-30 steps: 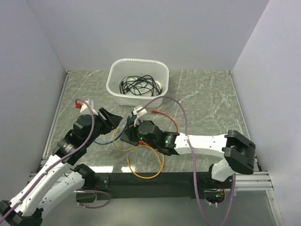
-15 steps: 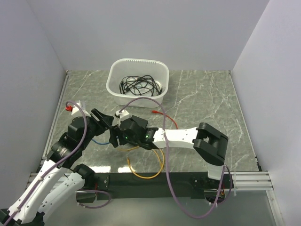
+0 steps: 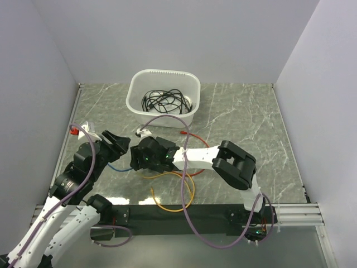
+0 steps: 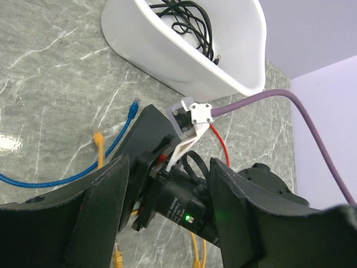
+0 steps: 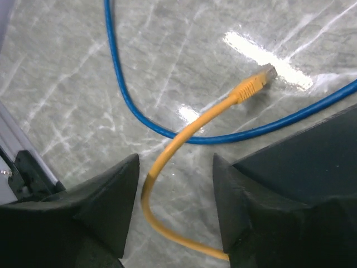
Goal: Insert the plug into the switch port
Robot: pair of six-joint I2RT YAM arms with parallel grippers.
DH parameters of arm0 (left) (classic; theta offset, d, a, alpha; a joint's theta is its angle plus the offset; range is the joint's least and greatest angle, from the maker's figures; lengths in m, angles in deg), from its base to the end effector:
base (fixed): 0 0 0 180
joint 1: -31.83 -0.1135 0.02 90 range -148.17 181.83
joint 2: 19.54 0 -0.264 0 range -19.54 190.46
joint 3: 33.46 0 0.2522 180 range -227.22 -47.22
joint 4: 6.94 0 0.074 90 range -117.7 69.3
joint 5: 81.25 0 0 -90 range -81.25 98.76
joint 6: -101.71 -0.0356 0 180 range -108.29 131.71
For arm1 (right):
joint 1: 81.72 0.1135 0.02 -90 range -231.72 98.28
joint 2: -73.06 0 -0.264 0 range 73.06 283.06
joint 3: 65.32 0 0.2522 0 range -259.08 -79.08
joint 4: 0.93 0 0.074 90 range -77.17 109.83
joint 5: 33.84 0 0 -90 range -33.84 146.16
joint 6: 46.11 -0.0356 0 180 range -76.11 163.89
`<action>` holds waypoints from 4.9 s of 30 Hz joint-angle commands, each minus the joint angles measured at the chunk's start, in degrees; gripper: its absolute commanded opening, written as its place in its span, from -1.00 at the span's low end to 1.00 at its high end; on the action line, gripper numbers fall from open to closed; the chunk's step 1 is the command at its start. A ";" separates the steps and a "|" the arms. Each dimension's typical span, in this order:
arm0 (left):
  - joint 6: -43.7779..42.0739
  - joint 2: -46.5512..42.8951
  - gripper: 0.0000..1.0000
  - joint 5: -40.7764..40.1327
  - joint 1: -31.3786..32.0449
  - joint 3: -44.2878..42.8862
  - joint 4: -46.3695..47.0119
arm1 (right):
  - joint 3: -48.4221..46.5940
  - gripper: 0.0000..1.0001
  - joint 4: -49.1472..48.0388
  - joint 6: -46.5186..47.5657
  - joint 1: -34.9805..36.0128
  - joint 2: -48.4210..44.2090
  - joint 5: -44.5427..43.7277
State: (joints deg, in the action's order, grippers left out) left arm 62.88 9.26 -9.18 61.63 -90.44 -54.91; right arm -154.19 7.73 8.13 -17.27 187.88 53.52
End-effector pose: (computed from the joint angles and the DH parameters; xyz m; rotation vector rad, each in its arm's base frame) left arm 0.1030 -0.0464 0.3233 -0.5716 1.8682 -0.6532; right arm 0.1946 0.4033 0.1805 -0.5509 2.2681 0.9054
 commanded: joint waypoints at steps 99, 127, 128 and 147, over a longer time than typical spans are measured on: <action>7.36 1.26 -0.99 29.71 -0.97 11.84 27.45 | 28.27 0.22 -1.75 18.10 -3.36 -55.51 0.61; 6.92 1.79 -0.99 28.30 -0.80 12.29 26.22 | 13.24 -0.25 -0.08 19.42 3.32 -35.82 -3.78; 6.92 1.70 -0.99 28.22 -0.89 12.20 26.13 | 13.06 -0.28 -0.17 19.33 3.41 -35.64 -3.78; 6.48 0.74 -0.99 28.04 -0.80 12.37 26.13 | 12.00 -1.00 0.62 18.72 3.58 -33.88 -3.25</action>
State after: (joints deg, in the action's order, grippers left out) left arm 70.12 10.97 18.47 60.89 -77.54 -30.56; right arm -139.20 8.28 26.77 -14.08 153.19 50.86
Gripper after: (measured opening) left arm 0.155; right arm 0.071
